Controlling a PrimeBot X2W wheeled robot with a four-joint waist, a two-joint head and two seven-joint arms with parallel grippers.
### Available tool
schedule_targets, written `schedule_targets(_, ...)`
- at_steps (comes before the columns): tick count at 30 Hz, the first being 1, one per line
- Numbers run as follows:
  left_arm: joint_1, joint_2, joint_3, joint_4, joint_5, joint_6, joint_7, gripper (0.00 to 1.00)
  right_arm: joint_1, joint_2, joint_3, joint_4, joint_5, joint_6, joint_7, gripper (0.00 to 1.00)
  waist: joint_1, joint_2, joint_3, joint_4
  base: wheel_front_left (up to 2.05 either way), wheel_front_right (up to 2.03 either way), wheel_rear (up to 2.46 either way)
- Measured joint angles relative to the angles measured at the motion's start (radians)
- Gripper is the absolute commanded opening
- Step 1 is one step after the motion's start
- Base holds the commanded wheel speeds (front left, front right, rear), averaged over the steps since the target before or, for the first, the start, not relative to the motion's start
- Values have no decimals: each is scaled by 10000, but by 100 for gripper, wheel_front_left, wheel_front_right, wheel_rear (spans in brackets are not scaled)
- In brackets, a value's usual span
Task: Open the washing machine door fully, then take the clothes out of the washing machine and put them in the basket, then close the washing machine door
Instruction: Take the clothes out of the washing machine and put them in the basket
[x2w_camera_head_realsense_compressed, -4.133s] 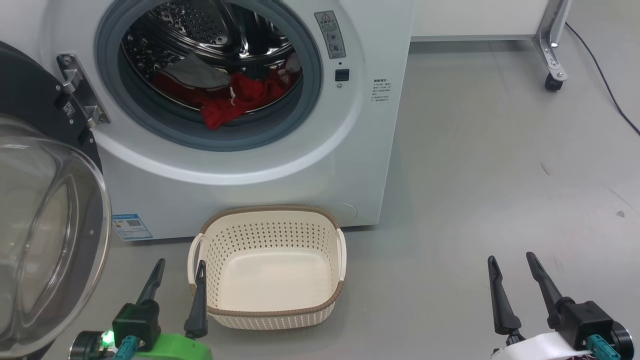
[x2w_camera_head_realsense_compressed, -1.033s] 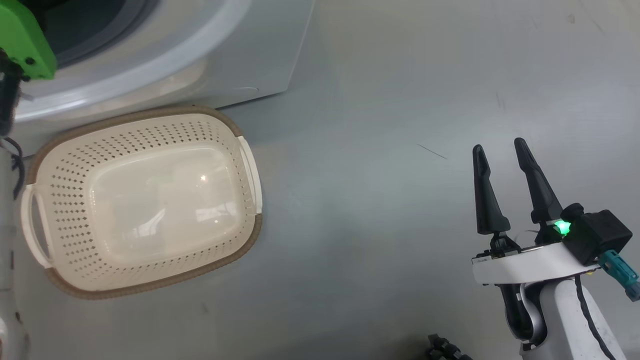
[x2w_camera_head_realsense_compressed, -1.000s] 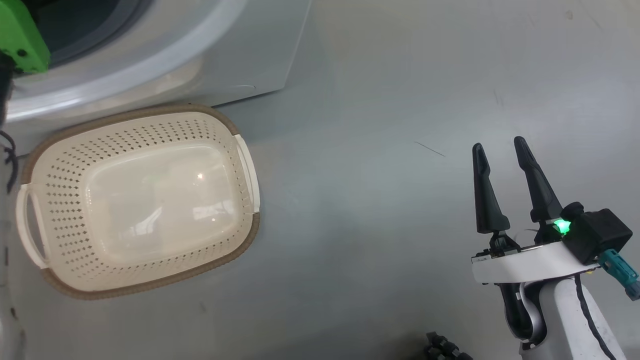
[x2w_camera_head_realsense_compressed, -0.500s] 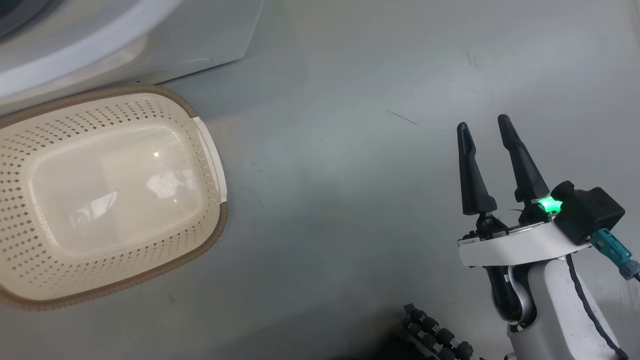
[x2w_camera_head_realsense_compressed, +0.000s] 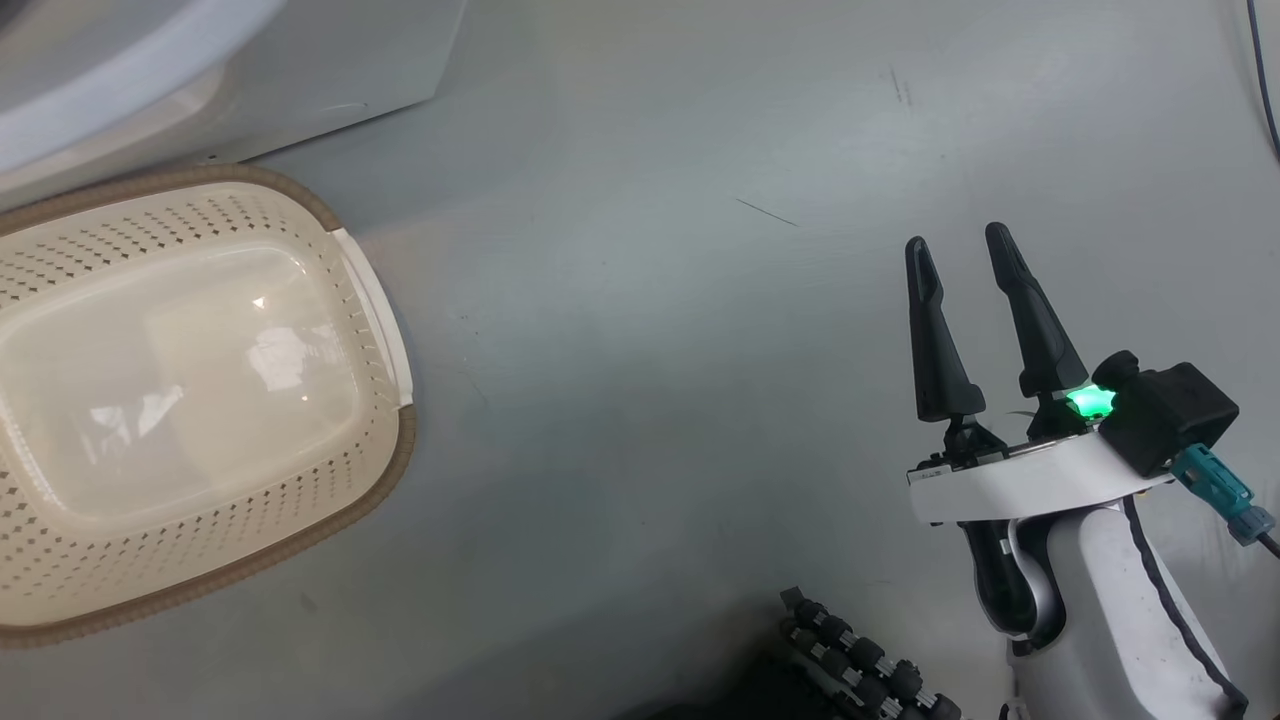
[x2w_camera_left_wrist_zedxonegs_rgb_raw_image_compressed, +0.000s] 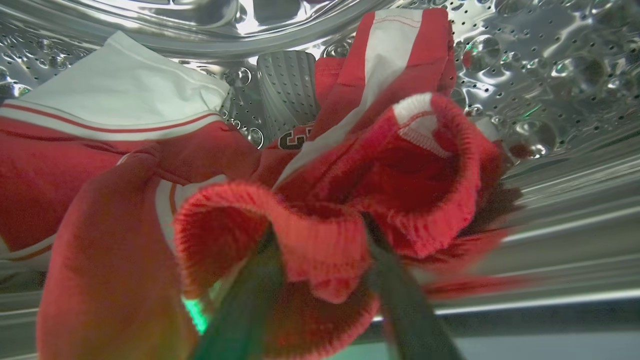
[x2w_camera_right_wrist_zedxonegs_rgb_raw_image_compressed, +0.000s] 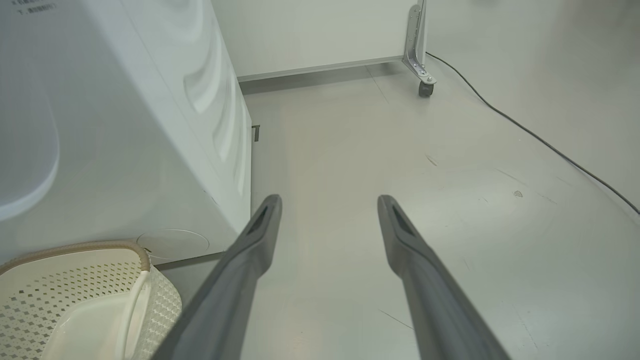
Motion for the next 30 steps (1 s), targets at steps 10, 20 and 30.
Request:
schedule_targets(10,-183,-169,-13,98,-121,-123,-307,0,-164,2,-242,58,-21,-157,0,100,0,0,7,124,0,0,0)
schedule_targets(20,-135,-493,217,-176,-416,-324,-1475,0,-201,4,-658,73,-368,-161,0,100,-1,0,-159,628,0,0,0)
schedule_targets(30,516,-662,261,-947,-479,-495,-3160,0,-202,2,-905,75,-571,-153,0,100,-1,0,-363,1223,0,0,0)
